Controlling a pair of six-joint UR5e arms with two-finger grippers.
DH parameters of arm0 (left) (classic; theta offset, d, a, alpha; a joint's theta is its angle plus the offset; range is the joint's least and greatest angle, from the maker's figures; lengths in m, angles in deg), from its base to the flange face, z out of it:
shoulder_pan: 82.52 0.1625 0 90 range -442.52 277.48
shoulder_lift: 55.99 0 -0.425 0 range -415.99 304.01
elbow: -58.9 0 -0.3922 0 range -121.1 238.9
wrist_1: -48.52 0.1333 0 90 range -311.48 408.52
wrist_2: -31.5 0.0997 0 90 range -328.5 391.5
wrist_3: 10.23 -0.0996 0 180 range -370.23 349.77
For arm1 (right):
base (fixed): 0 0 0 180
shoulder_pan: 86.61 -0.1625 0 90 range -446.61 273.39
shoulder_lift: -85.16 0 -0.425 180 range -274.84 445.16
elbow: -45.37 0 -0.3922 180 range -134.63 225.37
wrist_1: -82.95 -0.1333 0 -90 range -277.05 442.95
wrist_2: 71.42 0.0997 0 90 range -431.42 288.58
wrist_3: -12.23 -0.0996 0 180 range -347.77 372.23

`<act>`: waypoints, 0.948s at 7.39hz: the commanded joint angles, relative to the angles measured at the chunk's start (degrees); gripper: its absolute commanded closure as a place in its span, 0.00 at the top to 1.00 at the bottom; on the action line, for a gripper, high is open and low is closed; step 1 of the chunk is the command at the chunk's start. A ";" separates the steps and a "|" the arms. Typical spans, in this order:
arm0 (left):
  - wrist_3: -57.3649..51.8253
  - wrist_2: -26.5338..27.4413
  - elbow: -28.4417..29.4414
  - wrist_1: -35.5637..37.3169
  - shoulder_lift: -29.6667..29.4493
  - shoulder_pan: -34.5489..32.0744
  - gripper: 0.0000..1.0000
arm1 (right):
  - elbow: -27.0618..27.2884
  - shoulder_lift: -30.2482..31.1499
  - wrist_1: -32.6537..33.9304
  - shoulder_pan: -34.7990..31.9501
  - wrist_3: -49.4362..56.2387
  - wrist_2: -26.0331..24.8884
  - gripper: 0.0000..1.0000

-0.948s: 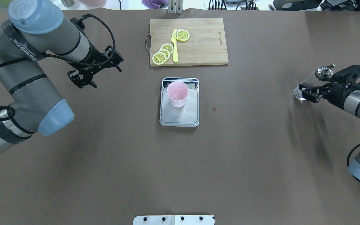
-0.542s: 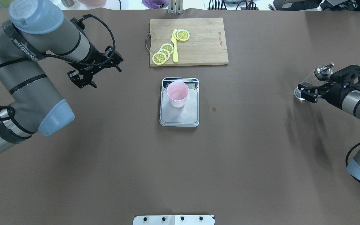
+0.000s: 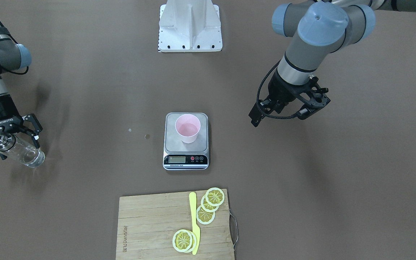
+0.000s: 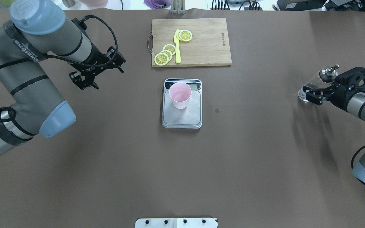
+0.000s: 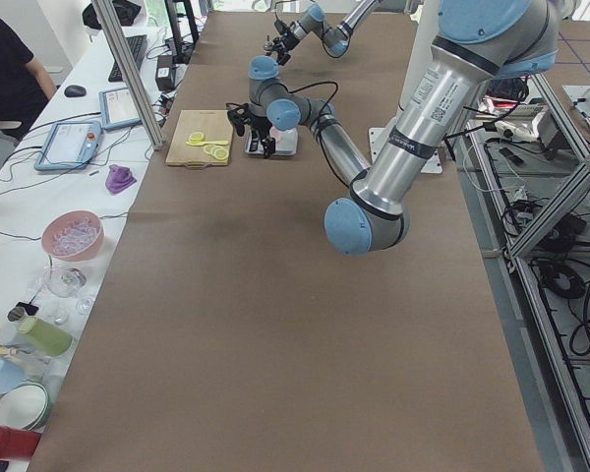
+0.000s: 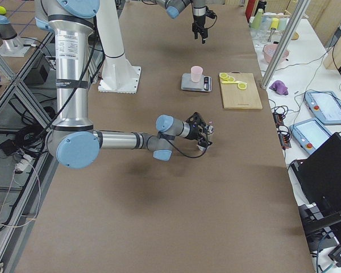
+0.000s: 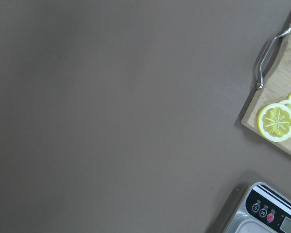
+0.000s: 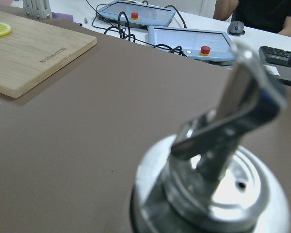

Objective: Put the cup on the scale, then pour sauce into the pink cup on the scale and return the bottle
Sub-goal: 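Lift the glass bottle with the right gripper and carry it toward the scale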

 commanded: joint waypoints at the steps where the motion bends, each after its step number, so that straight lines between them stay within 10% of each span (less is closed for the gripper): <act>1: 0.00 0.00 0.02 -0.02 -0.07 0.00 0.99 | 0.14 0.47 0.00 0.00 -0.42 0.00 0.54; 2: 0.00 0.00 -0.07 -0.02 -0.07 0.00 0.99 | 0.23 0.65 -0.09 -0.09 -0.51 0.09 0.17; 3: 0.00 0.00 -0.07 0.07 0.02 0.00 0.99 | -0.20 0.65 -3.57 0.00 -0.43 0.35 0.00; 7: -0.17 0.00 -0.07 -0.02 0.28 -0.17 0.99 | 1.10 -4.69 -0.30 -3.68 0.10 1.31 0.00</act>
